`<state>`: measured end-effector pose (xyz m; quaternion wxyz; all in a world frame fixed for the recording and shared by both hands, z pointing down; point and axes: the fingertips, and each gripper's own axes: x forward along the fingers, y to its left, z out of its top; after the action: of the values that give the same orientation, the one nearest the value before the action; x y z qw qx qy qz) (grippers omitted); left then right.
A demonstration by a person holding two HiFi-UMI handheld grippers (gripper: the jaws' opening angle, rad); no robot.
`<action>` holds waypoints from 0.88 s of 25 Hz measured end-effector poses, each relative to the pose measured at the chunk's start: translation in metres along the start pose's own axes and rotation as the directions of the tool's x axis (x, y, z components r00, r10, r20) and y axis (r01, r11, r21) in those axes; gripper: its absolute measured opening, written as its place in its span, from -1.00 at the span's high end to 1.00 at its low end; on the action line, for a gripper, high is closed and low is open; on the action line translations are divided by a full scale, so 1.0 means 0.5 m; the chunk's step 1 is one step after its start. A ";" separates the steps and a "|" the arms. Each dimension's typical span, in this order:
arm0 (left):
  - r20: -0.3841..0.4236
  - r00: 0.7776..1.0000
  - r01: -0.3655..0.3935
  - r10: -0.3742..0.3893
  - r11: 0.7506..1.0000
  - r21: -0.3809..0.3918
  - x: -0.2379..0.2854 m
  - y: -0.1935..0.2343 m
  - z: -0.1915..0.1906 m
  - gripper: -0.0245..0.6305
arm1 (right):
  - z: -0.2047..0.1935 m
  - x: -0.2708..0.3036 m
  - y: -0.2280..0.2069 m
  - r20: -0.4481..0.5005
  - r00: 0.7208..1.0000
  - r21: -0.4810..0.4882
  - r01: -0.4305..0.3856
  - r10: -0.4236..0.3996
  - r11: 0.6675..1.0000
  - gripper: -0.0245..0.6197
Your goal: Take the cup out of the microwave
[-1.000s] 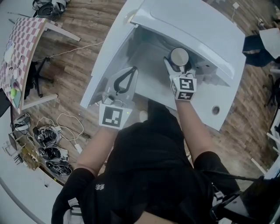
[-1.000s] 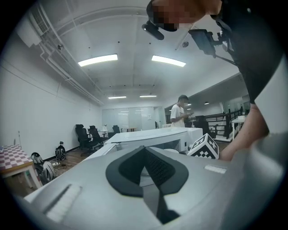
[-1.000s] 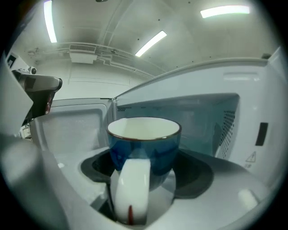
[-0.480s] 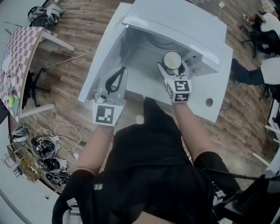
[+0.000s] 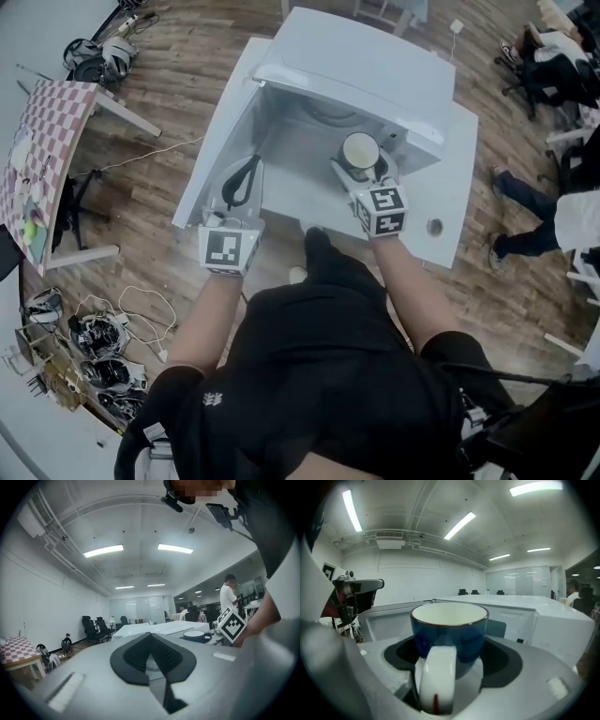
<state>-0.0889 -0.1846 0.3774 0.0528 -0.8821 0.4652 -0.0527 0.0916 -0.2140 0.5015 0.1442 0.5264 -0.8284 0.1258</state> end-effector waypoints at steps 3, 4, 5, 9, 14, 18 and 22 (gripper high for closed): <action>0.002 1.000 0.000 0.000 1.000 -0.010 0.009 0.005 0.019 0.91 | 0.018 -0.014 -0.001 0.000 1.000 -0.005 -0.012 0.012 1.000 -0.28; 0.004 1.000 0.001 -0.001 1.000 -0.011 0.011 0.008 0.026 0.91 | 0.027 -0.016 -0.002 0.002 1.000 -0.008 -0.013 0.013 1.000 -0.28; 0.007 1.000 0.002 -0.002 1.000 -0.011 0.013 0.012 0.033 0.91 | 0.036 -0.019 -0.002 0.004 1.000 -0.010 -0.014 0.014 1.000 -0.28; 0.005 1.000 -0.002 0.002 1.000 -0.016 0.017 0.023 0.048 0.91 | 0.064 -0.028 -0.014 0.011 1.000 -0.010 -0.018 0.018 1.000 -0.28; 0.003 1.000 -0.006 0.006 1.000 -0.017 0.025 0.029 0.063 0.91 | 0.102 -0.050 -0.034 0.027 1.000 -0.015 -0.009 0.009 1.000 -0.28; 0.020 1.000 0.001 -0.001 1.000 0.012 0.041 0.030 0.088 0.91 | 0.132 -0.066 -0.045 0.039 0.999 -0.020 -0.010 0.011 1.000 -0.28; 0.033 0.999 0.014 -0.014 1.000 0.005 0.048 0.029 0.108 0.91 | 0.150 -0.077 -0.047 0.047 0.999 -0.023 -0.013 0.014 1.000 -0.28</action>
<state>-0.0796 -0.2099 0.3229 0.0619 -0.8858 0.4581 -0.0397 0.1207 -0.2187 0.4190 0.1298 0.5218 -0.8366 0.1050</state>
